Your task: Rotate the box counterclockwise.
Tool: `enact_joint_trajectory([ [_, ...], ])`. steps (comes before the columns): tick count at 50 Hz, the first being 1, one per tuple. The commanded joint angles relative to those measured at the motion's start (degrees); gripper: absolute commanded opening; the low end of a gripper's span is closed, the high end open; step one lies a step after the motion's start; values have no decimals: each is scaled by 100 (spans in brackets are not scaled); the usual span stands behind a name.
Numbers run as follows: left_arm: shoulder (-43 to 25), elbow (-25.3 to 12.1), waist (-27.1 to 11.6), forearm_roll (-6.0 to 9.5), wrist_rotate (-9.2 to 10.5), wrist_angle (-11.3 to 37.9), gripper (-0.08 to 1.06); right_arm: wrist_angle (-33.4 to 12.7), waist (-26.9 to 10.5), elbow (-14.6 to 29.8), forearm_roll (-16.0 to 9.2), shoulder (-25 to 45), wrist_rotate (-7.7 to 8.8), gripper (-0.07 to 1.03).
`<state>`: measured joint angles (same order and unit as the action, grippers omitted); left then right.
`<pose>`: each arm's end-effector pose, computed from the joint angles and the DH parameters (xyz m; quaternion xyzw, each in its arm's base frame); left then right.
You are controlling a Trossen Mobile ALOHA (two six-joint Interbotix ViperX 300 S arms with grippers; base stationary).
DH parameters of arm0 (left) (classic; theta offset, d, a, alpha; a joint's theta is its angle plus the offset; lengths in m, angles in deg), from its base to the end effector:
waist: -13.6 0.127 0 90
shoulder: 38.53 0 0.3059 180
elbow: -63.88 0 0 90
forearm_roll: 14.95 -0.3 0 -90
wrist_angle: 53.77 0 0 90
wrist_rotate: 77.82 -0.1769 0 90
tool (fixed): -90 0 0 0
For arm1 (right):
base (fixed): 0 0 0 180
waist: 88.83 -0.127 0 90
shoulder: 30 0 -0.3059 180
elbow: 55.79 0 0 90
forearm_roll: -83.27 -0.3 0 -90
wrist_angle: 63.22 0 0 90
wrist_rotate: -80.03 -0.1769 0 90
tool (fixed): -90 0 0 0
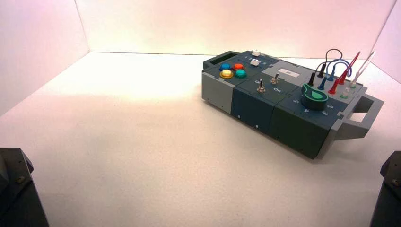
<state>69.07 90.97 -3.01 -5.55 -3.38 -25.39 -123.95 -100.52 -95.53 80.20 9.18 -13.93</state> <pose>0.3250 -0.1113 0.2616 0.0931 0.3084 -0.1930 0.9268 0.1665 0.0429 0.2433 0.0100 0.4232 0.0935 0.9011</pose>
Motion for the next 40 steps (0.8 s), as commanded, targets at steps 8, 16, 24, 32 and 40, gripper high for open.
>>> enact_joint_trajectory([
  [8,-1424,-1248,-404,9,-114,-334,-3,-360,-123,343,-1072,387,-35,-2],
  [16,-2294,-1951,-686,9,-316,-360,-3,-492,-123,105,-1371,229,-202,-2],
  [24,-3129,-2725,-1002,9,-396,-255,-3,-642,-123,-211,-1433,185,-343,-2],
  [32,-3788,-3349,-1266,18,-448,-97,-3,-659,-123,-439,-1740,123,-404,-2],
  [40,-4368,-3929,-1450,18,-466,26,-3,-668,-123,-527,-1837,141,-404,-2],
])
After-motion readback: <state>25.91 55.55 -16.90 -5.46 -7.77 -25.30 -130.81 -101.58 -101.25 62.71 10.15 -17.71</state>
